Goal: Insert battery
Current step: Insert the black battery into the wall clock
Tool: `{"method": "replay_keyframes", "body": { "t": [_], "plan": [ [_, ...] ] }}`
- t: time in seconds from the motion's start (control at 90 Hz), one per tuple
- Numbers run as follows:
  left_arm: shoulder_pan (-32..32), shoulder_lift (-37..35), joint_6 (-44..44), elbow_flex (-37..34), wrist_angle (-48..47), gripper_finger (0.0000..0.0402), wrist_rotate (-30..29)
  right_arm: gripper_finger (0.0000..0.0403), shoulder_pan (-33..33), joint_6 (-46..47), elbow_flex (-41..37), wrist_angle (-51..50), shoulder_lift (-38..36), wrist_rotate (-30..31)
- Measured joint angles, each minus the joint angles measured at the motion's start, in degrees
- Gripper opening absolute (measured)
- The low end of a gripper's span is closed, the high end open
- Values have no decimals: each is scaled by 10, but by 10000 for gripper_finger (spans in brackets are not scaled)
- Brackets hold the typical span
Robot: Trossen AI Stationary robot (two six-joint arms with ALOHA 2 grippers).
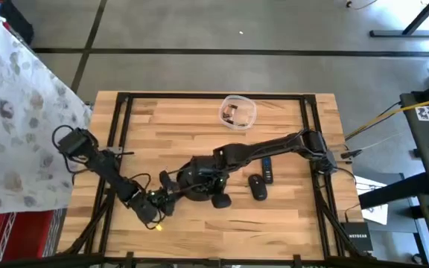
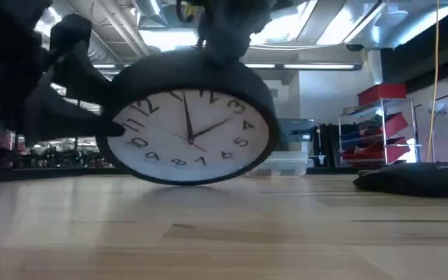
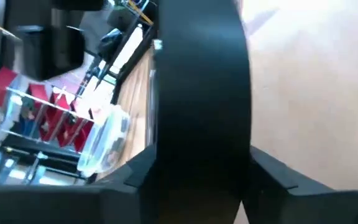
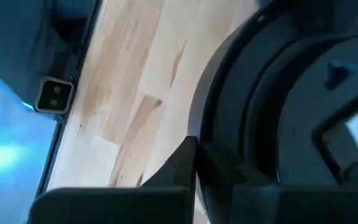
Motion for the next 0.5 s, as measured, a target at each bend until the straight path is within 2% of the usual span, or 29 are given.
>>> {"method": "replay_keyframes", "body": {
  "t": [0.122, 0.267, 0.389, 0.5],
  "plan": [
    [4, -18, -11, 7, -5, 147, 10, 2, -1, 0, 16, -24, -6, 3],
    [19, -54, -33, 13, 1, 147, 50, 8, -14, 0, 102, -138, -6, 22],
    [48, -76, -88, 15, -5, 146, 117, 29, -24, -20, 186, -221, -3, 33],
    [75, -84, -126, 14, -30, 145, 219, 50, -34, -28, 282, -301, -6, 68]
  ]
}}
